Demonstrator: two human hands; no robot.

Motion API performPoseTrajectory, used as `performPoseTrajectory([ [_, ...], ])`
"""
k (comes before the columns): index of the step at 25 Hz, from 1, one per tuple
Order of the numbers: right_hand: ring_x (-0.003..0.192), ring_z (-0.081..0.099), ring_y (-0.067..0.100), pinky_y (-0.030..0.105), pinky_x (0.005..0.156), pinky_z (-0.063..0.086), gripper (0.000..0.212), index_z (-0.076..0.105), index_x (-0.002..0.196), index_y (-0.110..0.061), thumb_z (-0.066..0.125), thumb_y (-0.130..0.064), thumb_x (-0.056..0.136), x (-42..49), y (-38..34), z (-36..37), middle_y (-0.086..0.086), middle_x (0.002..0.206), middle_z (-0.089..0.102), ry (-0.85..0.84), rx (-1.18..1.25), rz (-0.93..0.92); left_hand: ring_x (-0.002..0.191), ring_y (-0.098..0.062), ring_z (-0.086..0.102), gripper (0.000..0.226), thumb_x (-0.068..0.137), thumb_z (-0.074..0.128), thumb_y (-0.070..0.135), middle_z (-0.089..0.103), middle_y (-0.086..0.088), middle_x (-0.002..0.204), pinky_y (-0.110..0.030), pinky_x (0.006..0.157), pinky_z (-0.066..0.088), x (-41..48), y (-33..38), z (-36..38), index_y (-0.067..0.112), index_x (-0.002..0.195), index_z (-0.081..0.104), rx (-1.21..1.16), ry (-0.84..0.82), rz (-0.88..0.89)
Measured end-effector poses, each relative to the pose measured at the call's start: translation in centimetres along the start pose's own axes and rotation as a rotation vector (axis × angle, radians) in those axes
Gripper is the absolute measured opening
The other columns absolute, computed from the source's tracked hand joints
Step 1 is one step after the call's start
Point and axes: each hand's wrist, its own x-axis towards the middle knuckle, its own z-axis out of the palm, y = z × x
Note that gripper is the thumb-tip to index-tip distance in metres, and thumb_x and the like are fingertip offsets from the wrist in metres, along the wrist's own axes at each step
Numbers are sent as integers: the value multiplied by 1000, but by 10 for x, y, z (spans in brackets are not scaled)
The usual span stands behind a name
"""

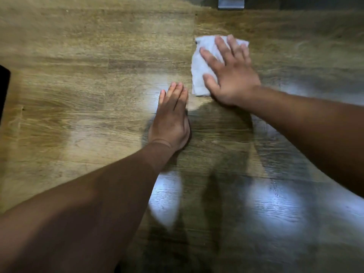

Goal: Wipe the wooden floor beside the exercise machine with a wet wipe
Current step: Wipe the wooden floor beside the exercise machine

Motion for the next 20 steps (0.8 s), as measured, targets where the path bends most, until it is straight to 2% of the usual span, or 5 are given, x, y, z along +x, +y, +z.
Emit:
performPoseTrajectory([
  [4, 152, 1, 37, 55, 122, 4, 59, 22, 156, -29, 30, -48, 100, -82, -38, 17, 14, 165, 9, 64, 49, 40, 142, -37, 31, 55, 89, 34, 12, 42, -24, 148, -37, 121, 2, 0, -4, 1, -7, 139, 44, -22, 24, -18],
  [7, 150, 15, 37, 60, 116, 23, 55, 39, 150, -27, 50, -41, 97, -235, -83, 36, 14, 160, 26, -16, 166, -386, 142, -36, 31, 54, 89, 36, 12, 43, -23, 148, -36, 122, 1, 1, -6, 3, -7, 139, 45, -20, 38, -1],
  [10, 150, 19, 35, 58, 116, 26, 58, 36, 151, -29, 49, -41, 97, -215, -47, 35, 12, 161, 27, -47, 118, -622, 142, -36, 32, 54, 90, 35, 13, 43, -22, 148, -35, 122, 0, 2, -6, 2, -6, 139, 46, -19, 33, -7],
  [16, 152, -1, 36, 50, 120, -4, 63, 20, 155, -31, 24, -52, 97, -41, 9, 7, 13, 165, 6, 17, 28, -19, 144, -36, 30, 56, 90, 31, 16, 41, -21, 150, -39, 121, 6, 2, -1, 0, -5, 140, 46, -18, -7, -40],
  [20, 150, 11, 42, 61, 119, 14, 58, 32, 153, -24, 39, -43, 99, -178, -46, 31, 20, 161, 20, 49, 119, -222, 143, -38, 32, 56, 90, 32, 16, 42, -22, 149, -33, 121, 1, 3, -1, -2, -6, 139, 46, -17, 10, -39],
])
